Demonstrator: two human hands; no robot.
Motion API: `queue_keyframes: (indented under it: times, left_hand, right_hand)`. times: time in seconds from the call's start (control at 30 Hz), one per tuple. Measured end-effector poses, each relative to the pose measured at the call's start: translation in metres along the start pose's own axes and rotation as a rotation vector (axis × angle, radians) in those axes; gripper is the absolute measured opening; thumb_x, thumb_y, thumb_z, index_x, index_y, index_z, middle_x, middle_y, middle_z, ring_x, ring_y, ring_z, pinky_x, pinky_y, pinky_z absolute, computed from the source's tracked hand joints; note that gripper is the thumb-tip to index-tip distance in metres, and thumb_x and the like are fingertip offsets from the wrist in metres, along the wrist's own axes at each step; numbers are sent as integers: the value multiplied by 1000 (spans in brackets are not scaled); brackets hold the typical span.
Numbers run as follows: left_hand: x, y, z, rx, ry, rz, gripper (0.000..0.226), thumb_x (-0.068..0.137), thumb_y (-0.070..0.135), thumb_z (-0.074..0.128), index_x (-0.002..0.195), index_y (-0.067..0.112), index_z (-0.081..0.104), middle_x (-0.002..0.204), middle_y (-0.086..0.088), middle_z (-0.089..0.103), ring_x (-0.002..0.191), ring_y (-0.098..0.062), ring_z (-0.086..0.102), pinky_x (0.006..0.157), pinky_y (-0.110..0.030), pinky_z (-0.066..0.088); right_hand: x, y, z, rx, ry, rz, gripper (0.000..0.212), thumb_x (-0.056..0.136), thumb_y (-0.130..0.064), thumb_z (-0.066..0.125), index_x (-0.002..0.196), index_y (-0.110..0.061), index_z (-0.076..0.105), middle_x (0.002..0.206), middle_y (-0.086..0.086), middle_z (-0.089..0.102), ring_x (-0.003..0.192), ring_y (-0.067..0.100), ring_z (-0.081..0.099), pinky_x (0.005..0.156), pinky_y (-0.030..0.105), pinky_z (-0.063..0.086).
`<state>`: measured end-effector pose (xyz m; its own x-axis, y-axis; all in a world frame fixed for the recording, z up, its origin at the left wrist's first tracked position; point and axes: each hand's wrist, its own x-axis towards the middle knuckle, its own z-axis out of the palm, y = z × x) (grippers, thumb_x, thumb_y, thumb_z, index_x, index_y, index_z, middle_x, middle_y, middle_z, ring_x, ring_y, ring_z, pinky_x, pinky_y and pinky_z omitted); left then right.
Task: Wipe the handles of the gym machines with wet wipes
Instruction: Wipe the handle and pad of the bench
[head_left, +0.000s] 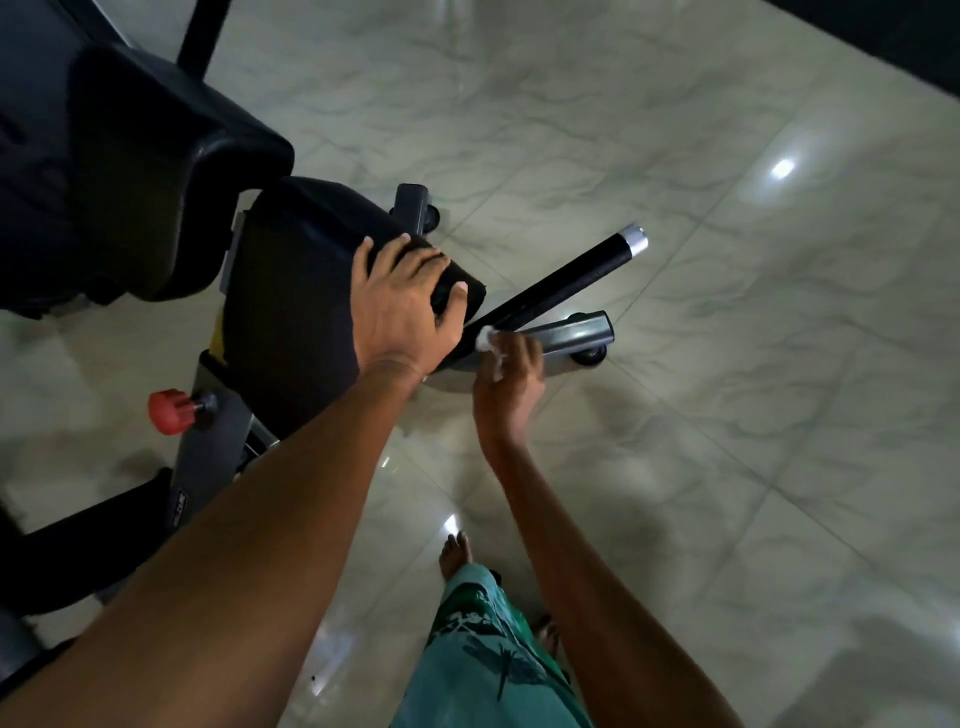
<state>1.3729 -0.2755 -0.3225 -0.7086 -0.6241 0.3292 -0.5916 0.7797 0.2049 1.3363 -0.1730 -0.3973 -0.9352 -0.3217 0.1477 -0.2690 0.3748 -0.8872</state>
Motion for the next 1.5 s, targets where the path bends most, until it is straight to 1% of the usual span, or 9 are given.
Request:
queue_keyframes:
  times: [0.1,0.27,0.43,0.57,0.77,0.9,1.2,1.4,1.5]
  left_hand:
    - [-1,0,-1,15,5,10,50,87,42,39,106,8,70,112,-7,69,119,-29,54,109,-49,26]
    - [0,1,-2,32,-7,22,51,87,41,38,106,7,70,111,-9,69,118,-31,54,109,-50,27]
    - [-1,-1,-1,42,4,31,52,86,41,38,106,5,69,110,-11,69,117,-32,55,108,-51,27]
    - [0,0,-1,42,-4,33,52,86,41,37,106,4,69,111,-13,68,117,-33,54,109,-52,26]
    - [-2,-2,0,56,5,36,50,86,40,39,106,5,69,111,-12,68,117,-33,54,109,-51,25]
    - [-2,-2,-1,63,-11,36,51,87,41,38,107,6,68,113,-11,68,118,-33,53,110,-50,24]
    - [-2,-1,-1,62,-1,42,51,87,41,38,106,5,69,112,-13,68,117,-34,54,109,-50,25]
    - [-2,-1,-2,65,6,43,49,86,39,40,105,5,69,110,-13,68,116,-34,54,108,-51,26]
    - [-1,-2,-1,67,13,47,48,86,39,41,104,5,69,109,-12,69,115,-34,55,108,-51,27]
  right_hand:
    - [0,4,-3,1,-19,23,10,83,1,61,91,-2,67,92,12,61,74,14,54,62,13,45]
    - [74,18,-29,94,316,203,5,79,-6,67,76,-4,65,77,15,63,64,20,54,59,31,46]
    - [139,14,-75,34,440,48,10,76,2,62,81,1,70,80,21,61,67,5,45,61,12,29]
    - [161,20,-84,-137,220,-83,18,80,1,58,91,2,72,83,24,60,73,26,56,66,15,32]
    - [150,33,-101,-105,137,-208,13,79,3,62,88,3,71,78,20,58,67,6,46,60,4,36]
    - [163,21,-92,-270,27,-383,15,77,5,61,84,-2,72,79,19,57,69,29,56,58,25,41]
    - [154,17,-90,-513,-77,-516,15,82,7,57,87,0,68,82,22,53,73,35,55,52,26,36]
    - [191,-9,-87,-628,-320,-225,27,91,-8,44,103,3,66,111,24,56,103,34,53,78,32,40]
    - [209,-8,-92,-391,-371,61,27,86,-8,47,95,8,67,102,27,64,92,33,60,70,28,41]
